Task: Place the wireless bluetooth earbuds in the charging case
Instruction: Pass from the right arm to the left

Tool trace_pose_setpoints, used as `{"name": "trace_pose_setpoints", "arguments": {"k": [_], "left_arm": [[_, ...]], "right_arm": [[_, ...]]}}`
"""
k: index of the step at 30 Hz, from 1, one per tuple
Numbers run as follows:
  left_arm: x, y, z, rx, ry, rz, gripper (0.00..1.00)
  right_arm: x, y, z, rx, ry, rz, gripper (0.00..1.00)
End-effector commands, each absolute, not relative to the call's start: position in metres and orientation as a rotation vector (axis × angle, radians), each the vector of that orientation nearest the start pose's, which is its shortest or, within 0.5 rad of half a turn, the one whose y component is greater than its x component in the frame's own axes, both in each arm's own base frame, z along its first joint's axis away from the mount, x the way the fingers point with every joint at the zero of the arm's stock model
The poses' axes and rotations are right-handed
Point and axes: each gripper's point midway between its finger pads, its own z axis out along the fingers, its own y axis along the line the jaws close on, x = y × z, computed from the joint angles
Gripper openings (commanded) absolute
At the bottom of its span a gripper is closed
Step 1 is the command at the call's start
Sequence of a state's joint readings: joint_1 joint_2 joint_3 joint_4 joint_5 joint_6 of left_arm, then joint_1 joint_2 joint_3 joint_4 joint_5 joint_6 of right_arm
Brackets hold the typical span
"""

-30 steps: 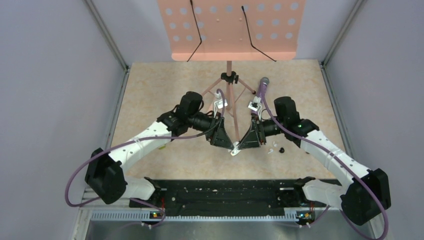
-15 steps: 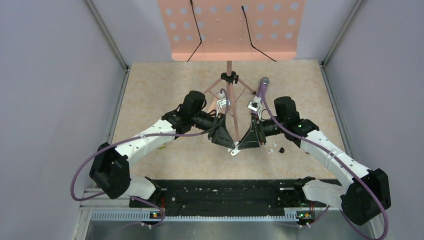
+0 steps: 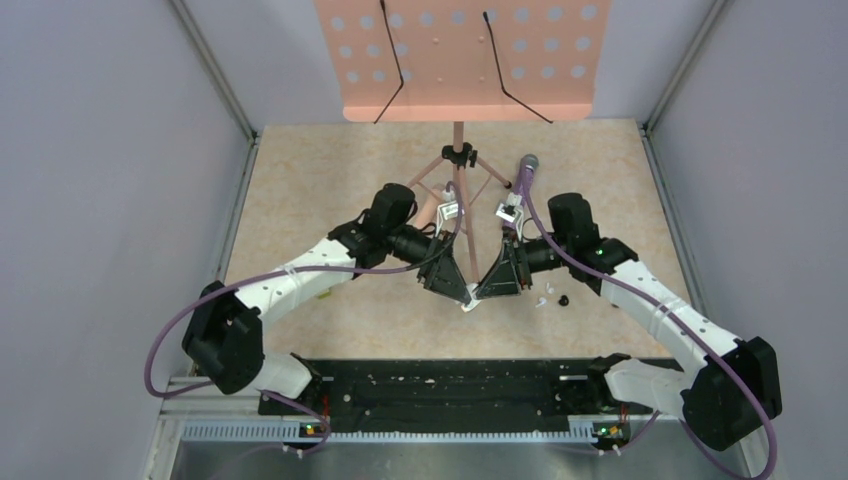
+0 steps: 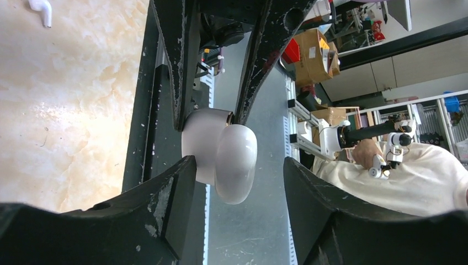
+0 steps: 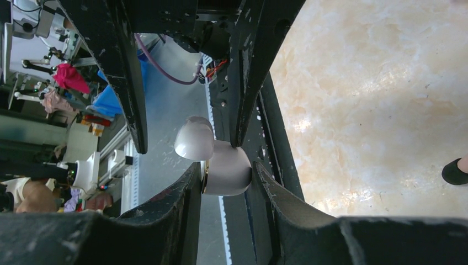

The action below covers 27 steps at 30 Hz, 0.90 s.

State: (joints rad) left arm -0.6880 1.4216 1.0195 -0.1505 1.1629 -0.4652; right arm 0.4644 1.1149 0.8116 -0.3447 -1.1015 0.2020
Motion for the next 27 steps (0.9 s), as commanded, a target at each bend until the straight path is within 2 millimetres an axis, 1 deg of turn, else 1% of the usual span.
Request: {"name": "trace_pose_setpoints", "arguments": {"k": [1,3,6,8,10,11,13,15,16,17,18,19,21,22,23,24,27], "left_arm": [[0.138,-0.337,0.244,1.101,2.007,-1.877,0.63],[0.138,-0.338,0.245,1.100,2.006,-1.872,0.57],[0.139,-0.338,0.245,1.099,2.005,-1.870,0.44],[0.140,-0.339,0.245,1.095,2.007,-1.870,0.40],[0.140,-0.340,0.245,1.096,2.004,-1.869,0.34],[0.140,-0.340,0.245,1.094,2.005,-1.869,0.30],[0.140,-0.340,0.245,1.092,2.007,-1.869,0.19],[0.140,-0.340,0.244,1.088,2.012,-1.867,0.02],[0.140,-0.340,0.244,1.088,2.011,-1.866,0.00],[0.140,-0.340,0.244,1.085,2.015,-1.863,0.00],[0.140,-0.340,0.243,1.082,2.018,-1.860,0.00],[0.141,-0.340,0.243,1.077,2.021,-1.855,0.00],[0.142,-0.339,0.242,1.066,2.032,-1.840,0.00],[0.143,-0.339,0.241,1.056,2.041,-1.826,0.00],[0.145,-0.339,0.239,1.042,2.056,-1.808,0.00],[0.147,-0.337,0.238,1.029,2.069,-1.801,0.00],[0.153,-0.332,0.233,0.994,2.120,-1.786,0.00]], "right_arm": [[0.151,0.259,0.229,-0.976,1.935,1.580,0.00],[0.151,0.259,0.229,-0.974,1.937,1.580,0.00],[0.151,0.259,0.229,-0.972,1.940,1.581,0.00],[0.151,0.259,0.229,-0.968,1.943,1.581,0.00],[0.151,0.259,0.229,-0.968,1.944,1.580,0.00],[0.152,0.259,0.229,-0.966,1.945,1.578,0.00],[0.152,0.259,0.229,-0.966,1.944,1.576,0.00],[0.153,0.259,0.227,-0.956,1.953,1.567,0.00],[0.154,0.259,0.226,-0.949,1.961,1.562,0.00],[0.156,0.259,0.225,-0.938,1.970,1.556,0.01],[0.157,0.259,0.224,-0.923,1.985,1.548,0.11],[0.160,0.259,0.223,-0.909,1.994,1.533,0.32],[0.166,0.257,0.219,-0.871,2.030,1.484,0.67],[0.171,0.255,0.216,-0.840,2.056,1.441,0.79],[0.175,0.252,0.213,-0.813,2.075,1.402,0.88],[0.179,0.248,0.212,-0.782,2.093,1.366,0.91],[0.194,0.228,0.209,-0.648,2.141,1.229,0.93]]}}
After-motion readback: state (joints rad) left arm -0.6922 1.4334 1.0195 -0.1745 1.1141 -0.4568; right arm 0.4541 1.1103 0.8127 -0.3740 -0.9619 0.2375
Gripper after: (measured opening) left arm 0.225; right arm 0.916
